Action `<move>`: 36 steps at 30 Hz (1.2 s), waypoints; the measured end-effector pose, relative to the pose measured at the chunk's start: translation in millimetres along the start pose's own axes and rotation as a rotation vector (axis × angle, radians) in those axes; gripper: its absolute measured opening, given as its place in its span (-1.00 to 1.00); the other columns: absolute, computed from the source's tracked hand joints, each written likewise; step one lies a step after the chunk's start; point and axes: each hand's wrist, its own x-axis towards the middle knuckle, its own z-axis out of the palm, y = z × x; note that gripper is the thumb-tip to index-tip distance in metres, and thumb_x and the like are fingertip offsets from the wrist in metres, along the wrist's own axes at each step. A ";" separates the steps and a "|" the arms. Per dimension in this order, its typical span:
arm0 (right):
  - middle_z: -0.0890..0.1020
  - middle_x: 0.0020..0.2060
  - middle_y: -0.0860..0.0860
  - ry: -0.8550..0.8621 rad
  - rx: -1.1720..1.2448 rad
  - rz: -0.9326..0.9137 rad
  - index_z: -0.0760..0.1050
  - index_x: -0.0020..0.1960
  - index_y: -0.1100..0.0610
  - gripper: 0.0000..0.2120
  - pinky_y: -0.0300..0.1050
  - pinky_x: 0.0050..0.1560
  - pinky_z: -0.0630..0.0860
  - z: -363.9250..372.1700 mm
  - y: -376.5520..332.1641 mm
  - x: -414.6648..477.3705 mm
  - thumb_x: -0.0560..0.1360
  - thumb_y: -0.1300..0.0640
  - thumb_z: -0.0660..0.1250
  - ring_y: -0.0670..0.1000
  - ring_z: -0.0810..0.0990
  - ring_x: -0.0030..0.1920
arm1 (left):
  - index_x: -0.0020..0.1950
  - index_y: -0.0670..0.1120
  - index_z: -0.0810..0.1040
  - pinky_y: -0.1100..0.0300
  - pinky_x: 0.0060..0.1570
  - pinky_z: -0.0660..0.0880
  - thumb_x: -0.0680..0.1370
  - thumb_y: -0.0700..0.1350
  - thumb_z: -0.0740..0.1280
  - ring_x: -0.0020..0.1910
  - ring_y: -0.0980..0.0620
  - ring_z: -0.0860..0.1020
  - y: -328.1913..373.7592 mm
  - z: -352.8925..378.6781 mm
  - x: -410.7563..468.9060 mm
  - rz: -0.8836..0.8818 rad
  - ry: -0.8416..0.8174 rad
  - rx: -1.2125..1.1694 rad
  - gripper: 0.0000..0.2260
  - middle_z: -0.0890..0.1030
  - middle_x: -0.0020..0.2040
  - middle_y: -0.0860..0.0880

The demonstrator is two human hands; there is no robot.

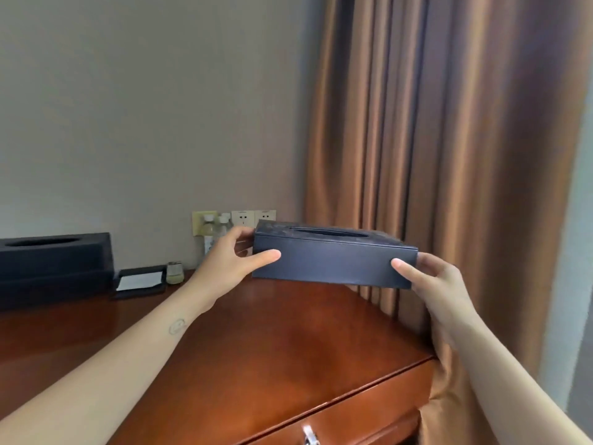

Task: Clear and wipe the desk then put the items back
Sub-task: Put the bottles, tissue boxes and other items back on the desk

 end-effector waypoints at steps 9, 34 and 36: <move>0.71 -0.03 -0.05 -0.246 0.084 0.057 0.61 0.07 0.08 -0.83 -0.19 0.00 0.53 105.6 12.0 17.4 0.48 0.19 0.43 -0.04 0.66 0.04 | 0.23 0.05 0.48 0.32 0.00 0.44 0.47 -0.01 0.46 0.18 0.24 0.50 -26.5 -92.0 -17.5 -0.128 0.121 0.098 -0.64 0.56 0.17 0.17; 0.66 0.02 -0.04 -0.692 0.155 0.121 0.56 0.13 0.07 -0.78 -0.02 0.19 0.54 504.8 27.6 41.6 0.52 0.28 0.36 -0.02 0.61 0.09 | 0.29 0.01 0.48 0.27 0.12 0.44 0.58 -0.21 0.32 0.16 0.19 0.53 -131.7 -384.8 -7.0 -0.365 0.504 0.140 -0.71 0.60 0.14 0.12; 0.66 0.00 -0.06 -0.696 0.155 0.127 0.56 0.12 0.06 -0.78 -0.03 0.19 0.54 524.6 31.4 48.4 0.52 0.29 0.36 -0.04 0.62 0.07 | 0.32 -0.01 0.47 0.24 0.17 0.42 0.58 -0.21 0.32 0.22 0.13 0.52 -146.0 -396.6 -0.3 -0.367 0.514 0.120 -0.68 0.59 0.20 0.06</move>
